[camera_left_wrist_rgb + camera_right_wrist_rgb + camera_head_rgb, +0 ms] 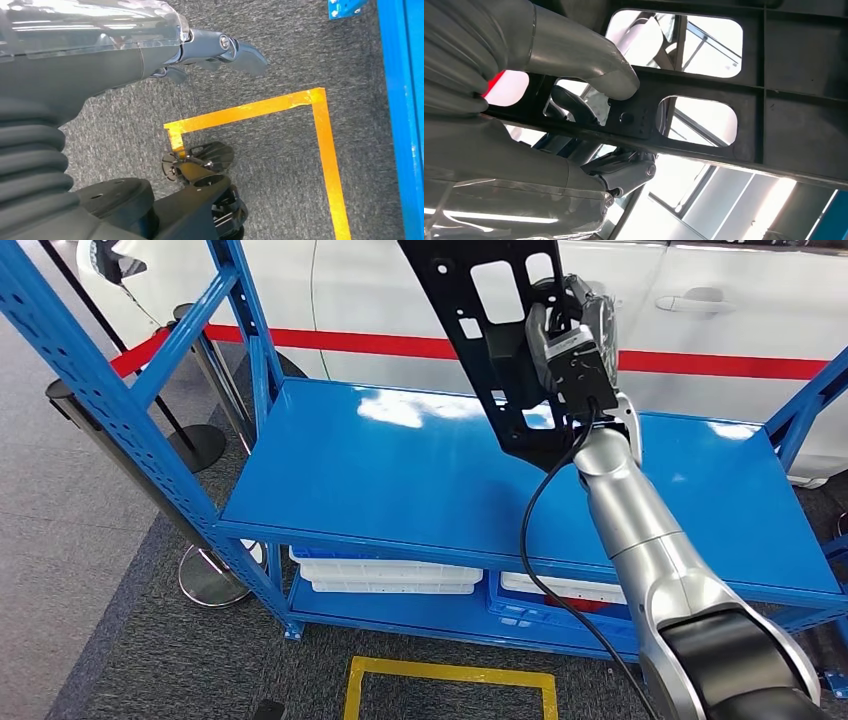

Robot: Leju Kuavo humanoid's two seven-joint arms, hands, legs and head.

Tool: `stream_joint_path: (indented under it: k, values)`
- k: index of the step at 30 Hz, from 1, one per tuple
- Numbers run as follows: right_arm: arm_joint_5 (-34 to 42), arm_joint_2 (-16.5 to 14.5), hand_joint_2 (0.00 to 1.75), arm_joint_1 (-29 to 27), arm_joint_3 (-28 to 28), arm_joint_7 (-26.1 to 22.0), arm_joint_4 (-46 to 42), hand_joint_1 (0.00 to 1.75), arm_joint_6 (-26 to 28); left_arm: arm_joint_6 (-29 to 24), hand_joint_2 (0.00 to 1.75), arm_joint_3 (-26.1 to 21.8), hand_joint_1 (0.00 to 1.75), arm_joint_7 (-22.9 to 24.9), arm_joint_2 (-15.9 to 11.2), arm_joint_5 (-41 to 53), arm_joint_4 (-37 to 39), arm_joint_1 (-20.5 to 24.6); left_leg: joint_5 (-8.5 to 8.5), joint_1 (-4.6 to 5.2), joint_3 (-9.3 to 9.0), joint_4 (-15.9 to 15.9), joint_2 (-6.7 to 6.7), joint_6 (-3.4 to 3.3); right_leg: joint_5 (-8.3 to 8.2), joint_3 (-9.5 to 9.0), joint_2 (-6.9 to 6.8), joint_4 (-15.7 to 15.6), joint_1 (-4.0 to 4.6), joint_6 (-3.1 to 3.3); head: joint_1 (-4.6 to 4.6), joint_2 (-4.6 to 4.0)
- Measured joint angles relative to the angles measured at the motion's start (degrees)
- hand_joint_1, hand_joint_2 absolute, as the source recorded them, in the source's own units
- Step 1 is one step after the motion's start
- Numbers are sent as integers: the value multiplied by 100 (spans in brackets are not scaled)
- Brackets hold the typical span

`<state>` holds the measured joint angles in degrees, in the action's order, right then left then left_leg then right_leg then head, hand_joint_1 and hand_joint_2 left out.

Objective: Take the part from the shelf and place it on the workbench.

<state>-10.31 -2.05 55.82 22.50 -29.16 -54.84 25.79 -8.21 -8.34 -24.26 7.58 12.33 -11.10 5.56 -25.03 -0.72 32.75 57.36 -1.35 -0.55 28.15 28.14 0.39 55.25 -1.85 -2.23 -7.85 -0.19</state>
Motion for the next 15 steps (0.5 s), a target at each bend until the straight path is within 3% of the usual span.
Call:
stream_joint_path:
  k: [15]
  values:
    - [-5,-43,175,49,-18,111,-1,175,-21,43,175,-3,0,5,-12,11,0,24,0,0,0,0,0,0,0,0,0,1,0,0,0,0]
